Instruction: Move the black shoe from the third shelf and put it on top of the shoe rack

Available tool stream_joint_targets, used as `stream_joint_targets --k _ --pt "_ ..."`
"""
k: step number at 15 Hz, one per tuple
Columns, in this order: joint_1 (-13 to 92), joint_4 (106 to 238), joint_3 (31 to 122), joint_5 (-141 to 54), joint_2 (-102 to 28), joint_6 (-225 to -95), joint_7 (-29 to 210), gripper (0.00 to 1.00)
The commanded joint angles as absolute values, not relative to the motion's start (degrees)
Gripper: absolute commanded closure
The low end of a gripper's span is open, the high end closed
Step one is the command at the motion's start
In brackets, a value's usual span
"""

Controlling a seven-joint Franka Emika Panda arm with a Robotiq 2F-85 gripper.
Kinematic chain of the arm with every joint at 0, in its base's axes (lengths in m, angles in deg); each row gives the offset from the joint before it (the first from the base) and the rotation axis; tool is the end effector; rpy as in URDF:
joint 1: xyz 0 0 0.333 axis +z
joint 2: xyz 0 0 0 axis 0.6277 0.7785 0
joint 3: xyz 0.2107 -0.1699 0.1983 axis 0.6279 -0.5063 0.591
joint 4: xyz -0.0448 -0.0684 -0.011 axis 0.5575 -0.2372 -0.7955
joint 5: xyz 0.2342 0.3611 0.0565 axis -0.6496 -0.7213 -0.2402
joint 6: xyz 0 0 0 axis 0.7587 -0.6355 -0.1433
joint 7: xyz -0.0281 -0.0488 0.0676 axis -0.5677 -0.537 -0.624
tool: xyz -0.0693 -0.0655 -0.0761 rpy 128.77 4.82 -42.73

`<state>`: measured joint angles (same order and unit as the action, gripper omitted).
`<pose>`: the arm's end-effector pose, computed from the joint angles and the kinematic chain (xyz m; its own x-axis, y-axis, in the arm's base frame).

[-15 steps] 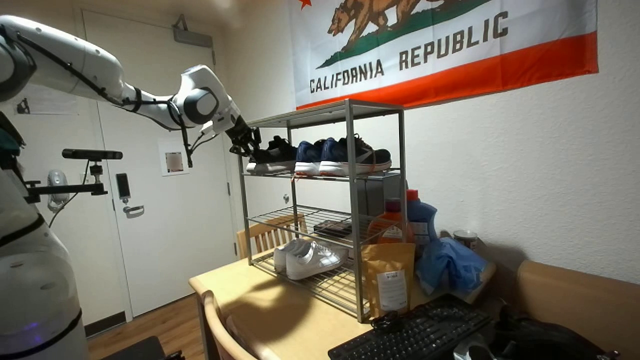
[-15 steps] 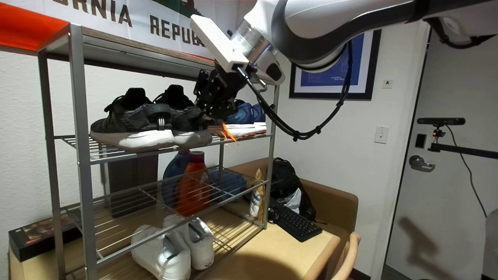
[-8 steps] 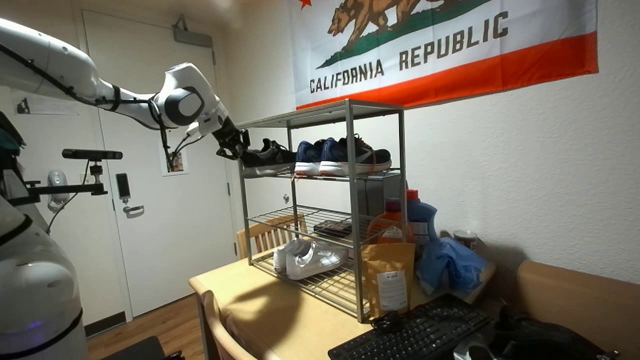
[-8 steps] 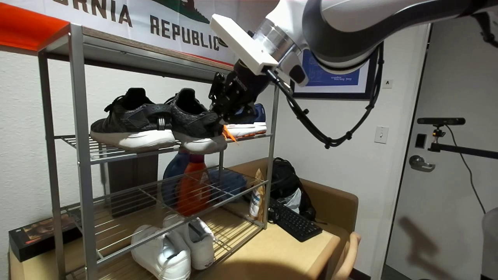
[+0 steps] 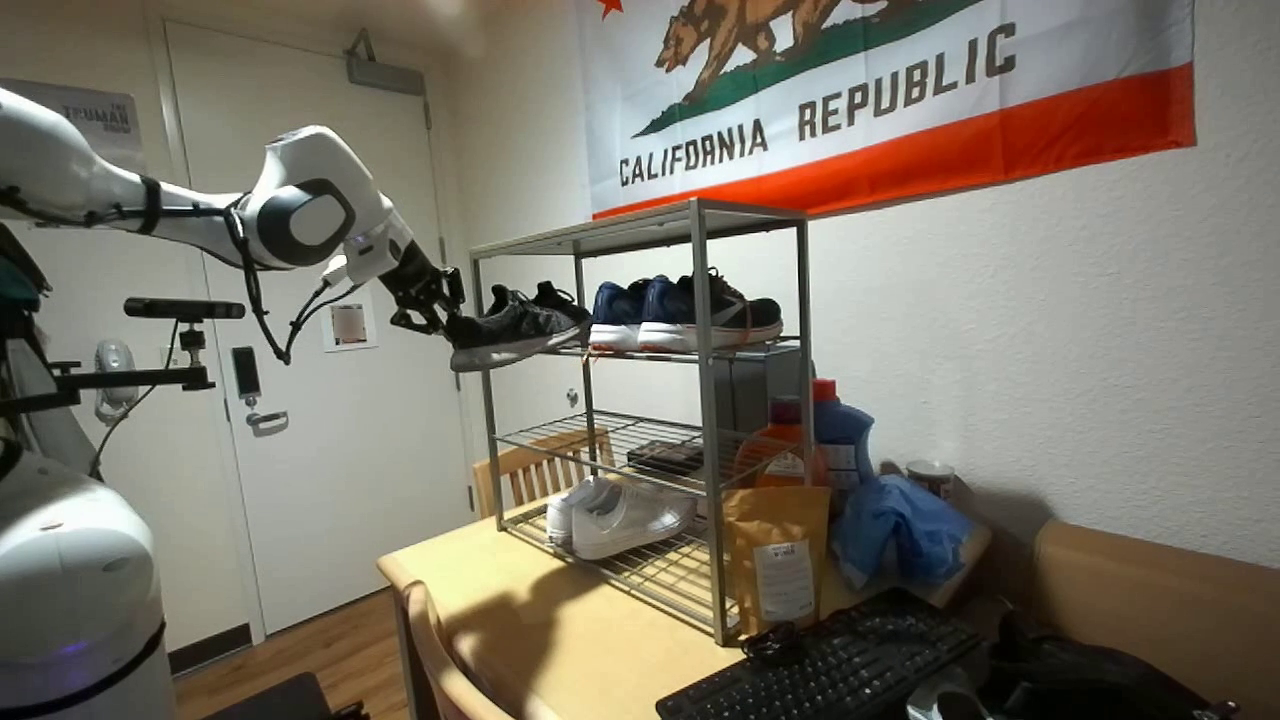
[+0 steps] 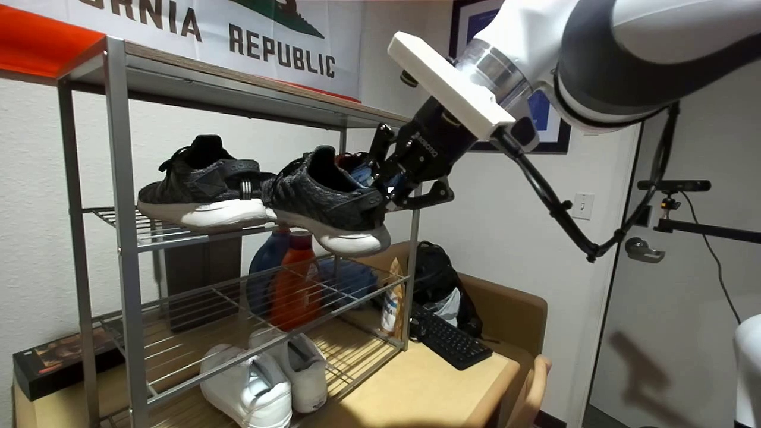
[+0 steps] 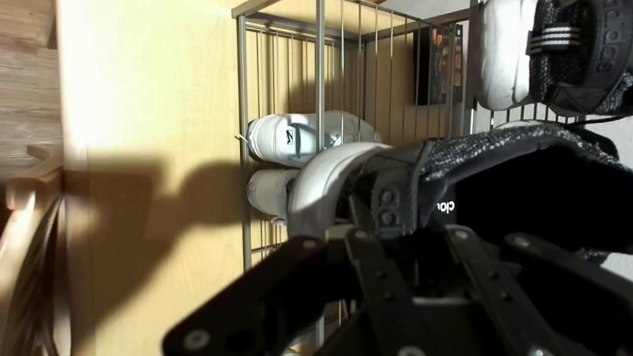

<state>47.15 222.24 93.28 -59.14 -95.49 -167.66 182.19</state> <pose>0.3897 0.1679 0.5955 0.1767 -0.9740 -0.1415 -0.7665 -0.0460 -0.6406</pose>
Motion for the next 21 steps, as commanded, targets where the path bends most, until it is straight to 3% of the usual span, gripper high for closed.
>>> stream_joint_targets --k 1,21 --pt "48.3 227.9 92.2 -62.0 -104.8 -165.5 179.4 0.94" --pt "47.3 230.7 92.9 -63.5 -125.7 -152.9 179.0 0.94"
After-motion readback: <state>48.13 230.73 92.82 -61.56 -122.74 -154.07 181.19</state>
